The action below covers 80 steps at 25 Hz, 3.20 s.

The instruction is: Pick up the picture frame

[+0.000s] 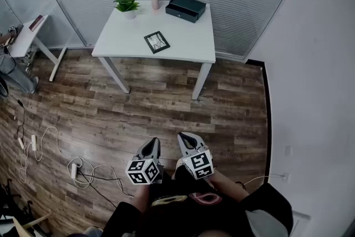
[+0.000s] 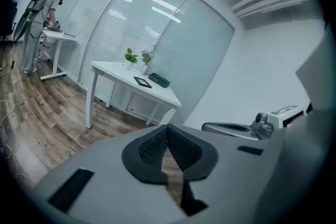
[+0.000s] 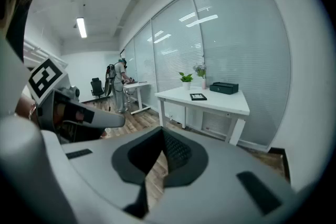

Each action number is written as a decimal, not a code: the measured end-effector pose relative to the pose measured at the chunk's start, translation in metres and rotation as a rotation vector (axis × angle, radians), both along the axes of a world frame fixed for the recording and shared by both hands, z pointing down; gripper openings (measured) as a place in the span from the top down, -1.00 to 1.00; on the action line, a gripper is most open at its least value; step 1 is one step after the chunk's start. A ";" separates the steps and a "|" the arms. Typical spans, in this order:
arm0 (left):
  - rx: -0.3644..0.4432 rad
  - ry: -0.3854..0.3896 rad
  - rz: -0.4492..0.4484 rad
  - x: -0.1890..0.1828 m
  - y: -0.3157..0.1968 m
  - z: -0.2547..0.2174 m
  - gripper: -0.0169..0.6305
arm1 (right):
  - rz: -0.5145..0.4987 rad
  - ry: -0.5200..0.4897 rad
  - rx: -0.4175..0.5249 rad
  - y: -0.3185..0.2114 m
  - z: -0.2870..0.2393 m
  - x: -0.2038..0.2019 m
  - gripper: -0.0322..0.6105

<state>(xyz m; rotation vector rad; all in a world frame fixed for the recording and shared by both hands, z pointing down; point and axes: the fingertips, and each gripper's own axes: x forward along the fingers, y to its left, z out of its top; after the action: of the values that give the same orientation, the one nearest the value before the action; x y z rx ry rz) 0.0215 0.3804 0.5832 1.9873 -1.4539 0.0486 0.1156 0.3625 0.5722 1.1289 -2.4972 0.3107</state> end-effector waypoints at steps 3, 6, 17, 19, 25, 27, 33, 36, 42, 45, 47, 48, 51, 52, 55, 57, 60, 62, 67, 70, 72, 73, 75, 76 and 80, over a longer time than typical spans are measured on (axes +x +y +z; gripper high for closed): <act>0.004 -0.009 -0.001 -0.017 0.001 -0.004 0.90 | -0.019 -0.009 0.029 0.005 -0.013 -0.019 0.88; 0.023 -0.035 0.007 -0.023 -0.001 -0.009 0.90 | -0.015 0.000 0.042 0.004 -0.015 -0.029 0.87; 0.077 -0.050 0.098 -0.059 -0.008 -0.020 0.90 | 0.042 -0.030 0.050 -0.002 -0.024 -0.069 0.87; 0.096 -0.051 0.131 -0.062 -0.010 -0.021 0.90 | 0.055 -0.042 0.041 -0.003 -0.020 -0.076 0.87; 0.109 -0.048 0.162 -0.085 -0.016 -0.017 0.90 | 0.115 -0.071 0.027 -0.001 -0.010 -0.097 0.87; 0.109 -0.056 0.158 -0.092 -0.019 -0.018 0.90 | 0.123 -0.074 0.026 -0.003 -0.011 -0.103 0.87; 0.108 -0.074 0.147 -0.097 -0.047 -0.015 0.90 | 0.132 -0.077 0.034 -0.035 -0.011 -0.108 0.87; 0.110 -0.077 0.146 -0.090 -0.071 -0.014 0.90 | 0.113 -0.081 0.037 -0.064 -0.013 -0.108 0.87; 0.120 -0.069 0.095 -0.070 -0.139 -0.024 0.90 | 0.075 -0.113 0.033 -0.143 -0.020 -0.095 0.87; 0.108 -0.076 0.059 -0.063 -0.168 -0.026 0.90 | 0.061 -0.117 0.017 -0.178 -0.020 -0.086 0.87; 0.092 -0.079 0.035 -0.061 -0.182 -0.022 0.90 | 0.036 -0.112 0.009 -0.194 -0.018 -0.083 0.87; 0.086 -0.082 0.035 -0.058 -0.188 -0.020 0.90 | 0.023 -0.110 0.006 -0.201 -0.017 -0.081 0.87; 0.071 -0.100 0.054 -0.042 -0.209 -0.015 0.90 | -0.004 -0.104 -0.005 -0.226 -0.014 -0.073 0.87; 0.063 -0.098 0.049 -0.037 -0.217 -0.013 0.90 | -0.009 -0.103 -0.009 -0.234 -0.014 -0.069 0.87; 0.028 -0.072 -0.002 -0.028 -0.238 -0.009 0.90 | -0.020 -0.102 -0.015 -0.256 -0.013 -0.057 0.87; 0.015 -0.071 -0.024 -0.023 -0.251 -0.007 0.90 | -0.023 -0.099 -0.016 -0.270 -0.012 -0.048 0.87; 0.012 -0.087 -0.011 -0.012 -0.265 -0.005 0.90 | -0.028 -0.101 -0.026 -0.286 -0.008 -0.039 0.87; 0.014 -0.087 -0.008 -0.007 -0.271 -0.003 0.90 | -0.036 -0.101 -0.039 -0.292 -0.003 -0.037 0.87; -0.016 -0.083 -0.032 -0.006 -0.280 0.003 0.90 | -0.063 -0.098 -0.059 -0.299 0.002 -0.041 0.87; -0.030 -0.094 -0.029 -0.009 -0.287 0.004 0.90 | -0.051 -0.110 -0.074 -0.305 0.003 -0.042 0.87; -0.035 -0.098 -0.029 -0.012 -0.294 0.006 0.90 | -0.049 -0.107 -0.083 -0.309 0.006 -0.044 0.87; -0.037 -0.100 -0.032 -0.014 -0.298 0.007 0.90 | -0.049 -0.104 -0.085 -0.312 0.008 -0.045 0.87; -0.036 -0.098 -0.034 -0.019 -0.309 0.009 0.90 | -0.038 -0.098 -0.088 -0.319 0.011 -0.047 0.87; -0.034 -0.096 -0.030 -0.021 -0.314 0.009 0.90 | -0.028 -0.097 -0.089 -0.323 0.012 -0.048 0.87; -0.043 -0.097 0.000 -0.031 -0.339 0.014 0.90 | 0.033 -0.105 -0.092 -0.342 0.014 -0.052 0.87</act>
<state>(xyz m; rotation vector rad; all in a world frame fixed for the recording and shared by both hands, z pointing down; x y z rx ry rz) -0.0097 0.0414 0.5975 1.9743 -1.5006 0.1770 0.0635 0.0203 0.5863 1.1448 -2.5275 0.5009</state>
